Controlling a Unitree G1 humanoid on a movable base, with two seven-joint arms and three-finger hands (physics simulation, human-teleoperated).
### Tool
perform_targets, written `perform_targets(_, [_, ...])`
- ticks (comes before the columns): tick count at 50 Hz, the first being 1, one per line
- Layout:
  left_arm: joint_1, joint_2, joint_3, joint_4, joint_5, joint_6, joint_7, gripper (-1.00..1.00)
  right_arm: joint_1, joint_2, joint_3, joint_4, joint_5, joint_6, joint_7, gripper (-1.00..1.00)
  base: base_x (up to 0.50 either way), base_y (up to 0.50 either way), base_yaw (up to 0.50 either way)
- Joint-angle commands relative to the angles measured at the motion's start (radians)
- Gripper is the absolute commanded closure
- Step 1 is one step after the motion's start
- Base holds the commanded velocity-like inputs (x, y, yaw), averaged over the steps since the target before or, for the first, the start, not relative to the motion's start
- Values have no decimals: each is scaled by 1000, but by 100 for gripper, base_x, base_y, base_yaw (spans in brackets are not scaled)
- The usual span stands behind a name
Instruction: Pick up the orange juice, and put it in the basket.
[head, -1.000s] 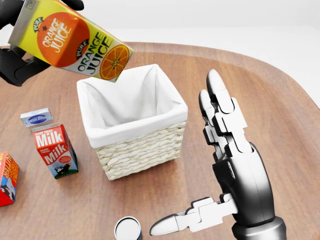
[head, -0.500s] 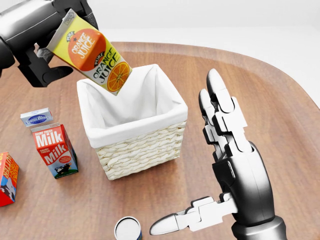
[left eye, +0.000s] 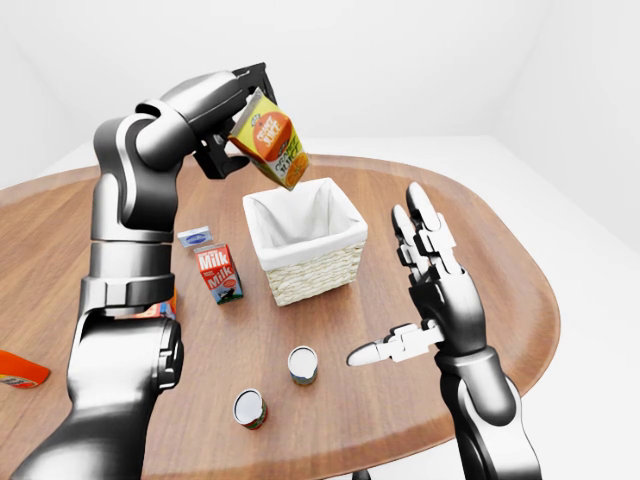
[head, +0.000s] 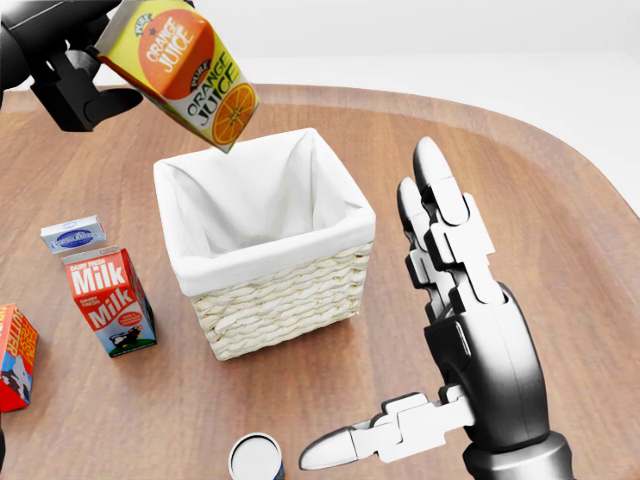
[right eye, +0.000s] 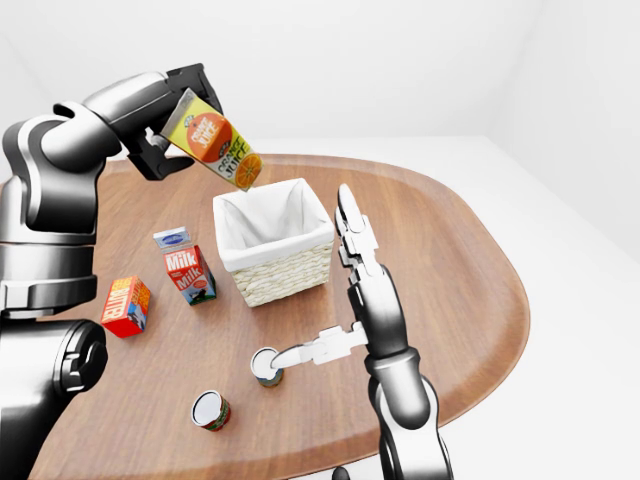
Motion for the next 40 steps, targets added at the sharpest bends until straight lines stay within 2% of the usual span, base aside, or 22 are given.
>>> perform_targets(1, [-26,-3,9,15,46,0,68,100,4,0,3,1,1,0,-1,-100,0,0,0])
perform_targets(8, [-17,-3,-1,79,93,0,92,100,6,-1,4,-1,1,0,-1,-100,0,0,0])
perform_targets(17, [-39,-28,-18,167,139,0,142,100,1,-1,3,-8,1,0,0,-100,0,0,0])
perform_targets(33, [-116,-90,-58,362,215,0,301,100,-1,-1,2,-6,1,0,3,-100,0,0,0])
perform_targets(40, [-161,-98,-82,492,290,0,416,100,2,-1,4,-2,1,0,3,-100,0,0,0])
